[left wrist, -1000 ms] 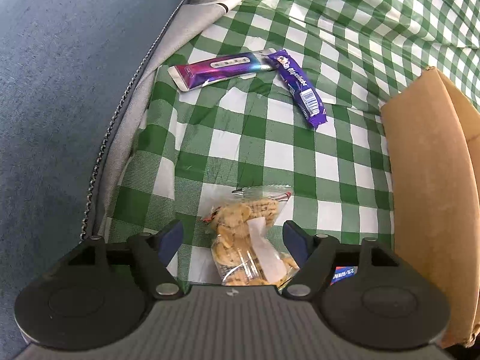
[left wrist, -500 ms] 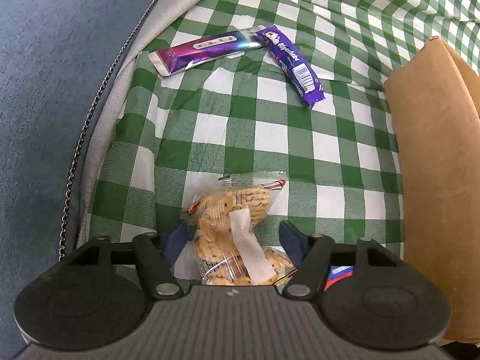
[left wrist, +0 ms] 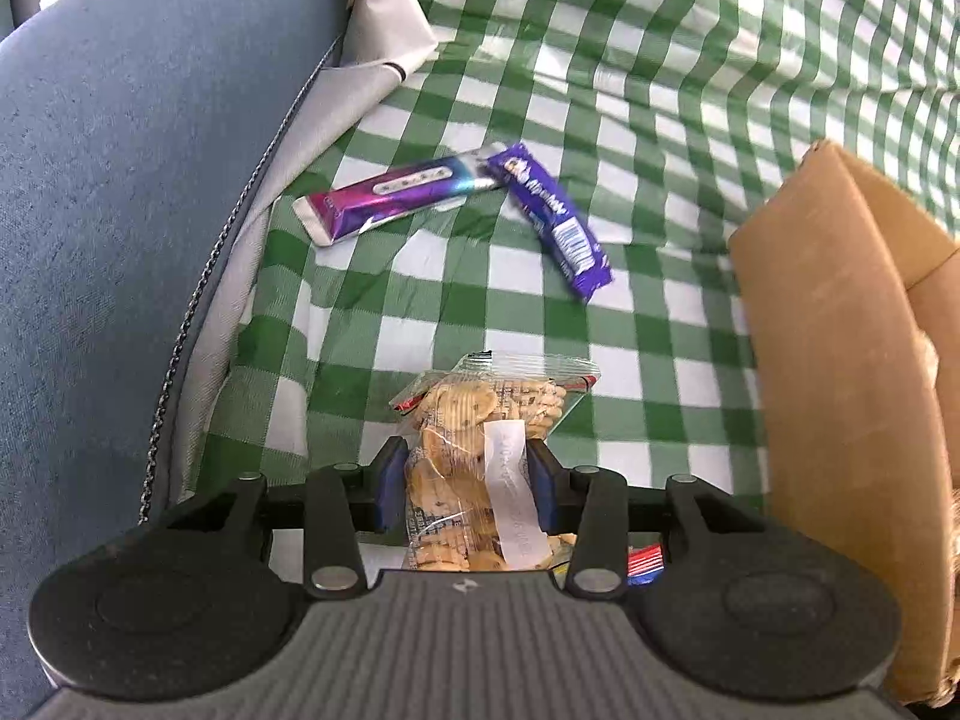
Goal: Organize snacks
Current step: 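Close the left tool on the cracker bag while the right tool grips the long red packet, then carry the cracker bag and red packet over the box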
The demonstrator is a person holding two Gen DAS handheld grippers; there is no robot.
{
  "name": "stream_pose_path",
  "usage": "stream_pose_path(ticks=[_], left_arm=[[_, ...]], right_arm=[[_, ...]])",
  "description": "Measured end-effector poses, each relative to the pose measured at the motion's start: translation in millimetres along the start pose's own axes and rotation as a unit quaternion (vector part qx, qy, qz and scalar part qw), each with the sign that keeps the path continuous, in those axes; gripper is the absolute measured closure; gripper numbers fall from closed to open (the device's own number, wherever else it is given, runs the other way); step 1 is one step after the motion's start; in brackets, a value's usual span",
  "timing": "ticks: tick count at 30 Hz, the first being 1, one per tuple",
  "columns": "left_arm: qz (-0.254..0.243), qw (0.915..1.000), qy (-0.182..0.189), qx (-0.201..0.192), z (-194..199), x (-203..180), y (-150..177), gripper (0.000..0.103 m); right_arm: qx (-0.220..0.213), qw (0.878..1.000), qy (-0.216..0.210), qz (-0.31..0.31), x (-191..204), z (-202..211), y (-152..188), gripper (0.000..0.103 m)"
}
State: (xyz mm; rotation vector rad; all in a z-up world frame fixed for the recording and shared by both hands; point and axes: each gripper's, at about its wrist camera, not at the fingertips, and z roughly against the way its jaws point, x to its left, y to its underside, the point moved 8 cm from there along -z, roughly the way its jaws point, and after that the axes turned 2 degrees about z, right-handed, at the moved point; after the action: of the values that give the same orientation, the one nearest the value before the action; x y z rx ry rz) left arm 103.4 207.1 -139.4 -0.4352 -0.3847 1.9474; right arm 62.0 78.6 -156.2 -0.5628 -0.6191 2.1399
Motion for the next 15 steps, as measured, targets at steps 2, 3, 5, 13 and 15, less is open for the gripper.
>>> stream_pose_path(ticks=[2,3,5,13,15], left_arm=[[0.001,1.0000,0.007,-0.003,1.9,-2.9,-1.3,0.057],[0.001,0.9999,0.009,-0.004,2.8,-4.1,-1.4,0.057],[0.002,0.9999,0.013,-0.007,4.2,-5.6,-2.4,0.057],[0.006,0.9997,0.020,-0.012,6.9,-4.9,-3.3,0.057],[0.008,0.9996,0.022,-0.014,7.9,-4.7,-3.6,0.057]], right_arm=[[-0.007,1.000,0.006,0.001,-3.2,4.3,-2.8,0.060],[-0.009,1.000,0.009,0.000,-4.6,6.0,-4.1,0.060],[-0.013,1.000,0.014,-0.001,-7.0,8.6,-5.6,0.060],[-0.029,0.999,0.034,0.008,-14.3,15.3,-11.7,0.060],[-0.036,0.999,0.036,0.008,-16.4,19.4,-15.4,0.060]])
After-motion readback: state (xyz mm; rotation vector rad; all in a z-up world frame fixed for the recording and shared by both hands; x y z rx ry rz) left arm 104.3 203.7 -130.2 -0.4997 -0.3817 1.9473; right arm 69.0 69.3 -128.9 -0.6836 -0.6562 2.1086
